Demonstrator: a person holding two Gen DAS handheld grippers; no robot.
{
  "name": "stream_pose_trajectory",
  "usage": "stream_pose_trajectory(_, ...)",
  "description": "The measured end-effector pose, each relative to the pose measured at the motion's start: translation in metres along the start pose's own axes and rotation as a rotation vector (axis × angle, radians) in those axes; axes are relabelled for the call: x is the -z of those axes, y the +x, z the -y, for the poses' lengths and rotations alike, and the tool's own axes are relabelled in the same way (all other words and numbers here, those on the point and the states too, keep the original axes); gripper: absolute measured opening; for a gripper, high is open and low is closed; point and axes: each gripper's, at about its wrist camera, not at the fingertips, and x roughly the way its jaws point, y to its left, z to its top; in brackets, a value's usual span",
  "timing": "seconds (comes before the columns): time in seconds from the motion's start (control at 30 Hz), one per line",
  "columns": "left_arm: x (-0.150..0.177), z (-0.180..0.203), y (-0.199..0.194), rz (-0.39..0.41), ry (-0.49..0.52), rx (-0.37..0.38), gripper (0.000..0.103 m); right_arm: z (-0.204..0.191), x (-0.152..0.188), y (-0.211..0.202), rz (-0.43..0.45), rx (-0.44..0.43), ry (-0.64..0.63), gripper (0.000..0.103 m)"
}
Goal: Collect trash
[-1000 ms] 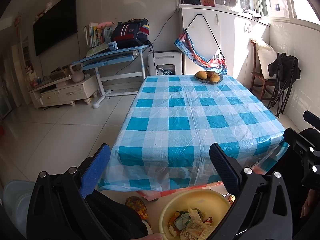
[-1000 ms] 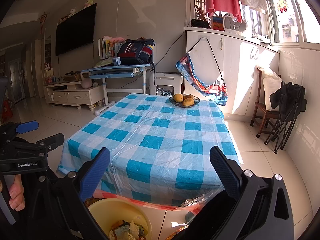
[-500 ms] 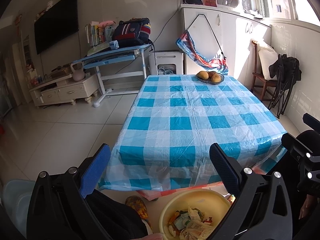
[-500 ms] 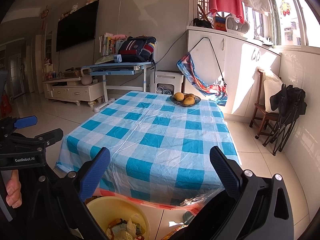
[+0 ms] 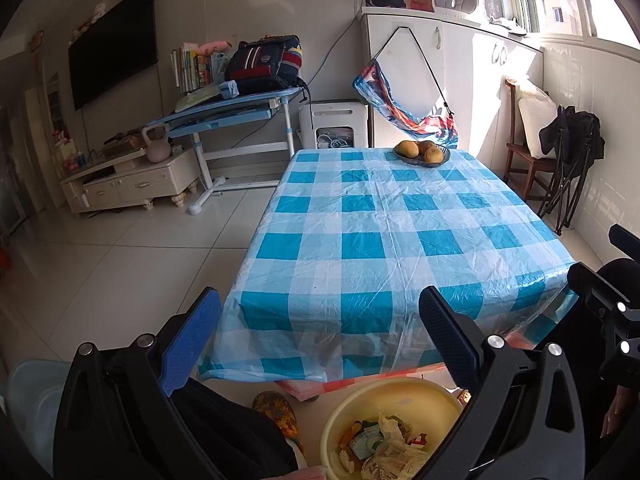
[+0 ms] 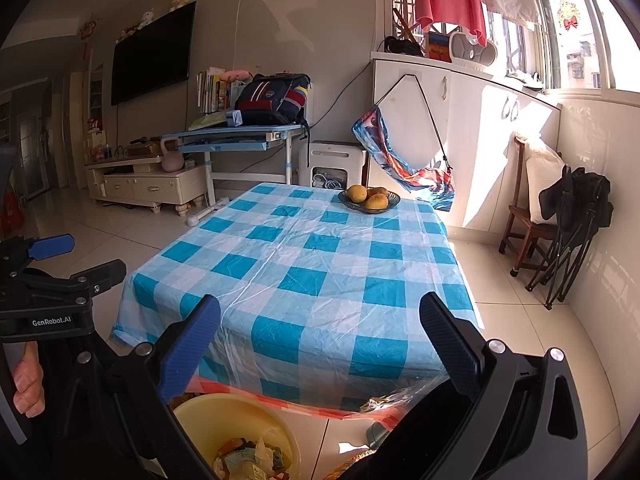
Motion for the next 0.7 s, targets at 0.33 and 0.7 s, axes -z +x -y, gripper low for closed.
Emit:
stream_pose_trajectory(0.33,-0.0002,0.0007,0.0001,0.0,0.002,0.0,0.096,0.0,0.0001,-0.0003,0.0,0.0,0.002,0.095)
stream_pose_trajectory(0.7,-0.0001,0.0011,0.0012,0.002,0.0,0.0,0.096,0.0001,-0.0001,0.0,0.0,0.0,0.002,0.095)
